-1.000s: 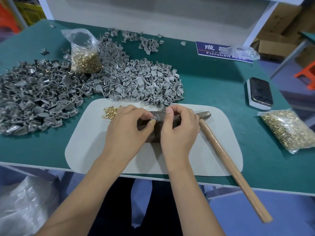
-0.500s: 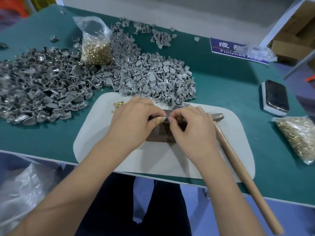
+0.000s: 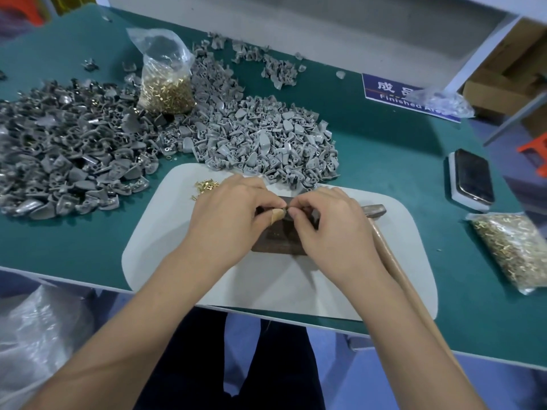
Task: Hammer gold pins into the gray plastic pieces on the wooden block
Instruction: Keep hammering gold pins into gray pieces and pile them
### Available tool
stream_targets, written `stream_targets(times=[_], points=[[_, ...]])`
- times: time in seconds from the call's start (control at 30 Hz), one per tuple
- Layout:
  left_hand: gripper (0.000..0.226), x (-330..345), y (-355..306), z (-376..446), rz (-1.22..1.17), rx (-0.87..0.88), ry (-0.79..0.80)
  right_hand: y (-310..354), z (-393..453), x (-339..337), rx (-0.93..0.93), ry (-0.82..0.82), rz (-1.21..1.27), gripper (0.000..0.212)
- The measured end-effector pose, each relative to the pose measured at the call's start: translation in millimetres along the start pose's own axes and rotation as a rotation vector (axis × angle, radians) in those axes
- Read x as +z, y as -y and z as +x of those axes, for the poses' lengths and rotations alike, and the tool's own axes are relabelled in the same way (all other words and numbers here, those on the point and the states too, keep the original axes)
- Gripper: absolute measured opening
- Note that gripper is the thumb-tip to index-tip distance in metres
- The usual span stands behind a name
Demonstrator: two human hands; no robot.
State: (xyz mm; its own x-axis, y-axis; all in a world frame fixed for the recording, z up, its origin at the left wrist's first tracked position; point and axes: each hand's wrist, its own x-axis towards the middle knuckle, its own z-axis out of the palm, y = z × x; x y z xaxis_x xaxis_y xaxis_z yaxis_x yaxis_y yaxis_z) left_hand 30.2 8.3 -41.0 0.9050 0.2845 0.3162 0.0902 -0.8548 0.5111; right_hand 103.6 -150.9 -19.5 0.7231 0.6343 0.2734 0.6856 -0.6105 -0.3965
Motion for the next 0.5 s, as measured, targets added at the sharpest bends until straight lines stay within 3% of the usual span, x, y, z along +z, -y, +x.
stream_targets(times=[0.37,0.5], points=[[0.012,-1.1,1.8,0.5,-0.053,-0.046,0.02,-11.8,-18.6,27.8,0.038,-0.235,0.231,0.008],[0.01,-0.6,2.5,0.0,-0.109,-0.052,0.006,-10.8,-16.6,25.4,0.048,-0.206,0.216,0.007]])
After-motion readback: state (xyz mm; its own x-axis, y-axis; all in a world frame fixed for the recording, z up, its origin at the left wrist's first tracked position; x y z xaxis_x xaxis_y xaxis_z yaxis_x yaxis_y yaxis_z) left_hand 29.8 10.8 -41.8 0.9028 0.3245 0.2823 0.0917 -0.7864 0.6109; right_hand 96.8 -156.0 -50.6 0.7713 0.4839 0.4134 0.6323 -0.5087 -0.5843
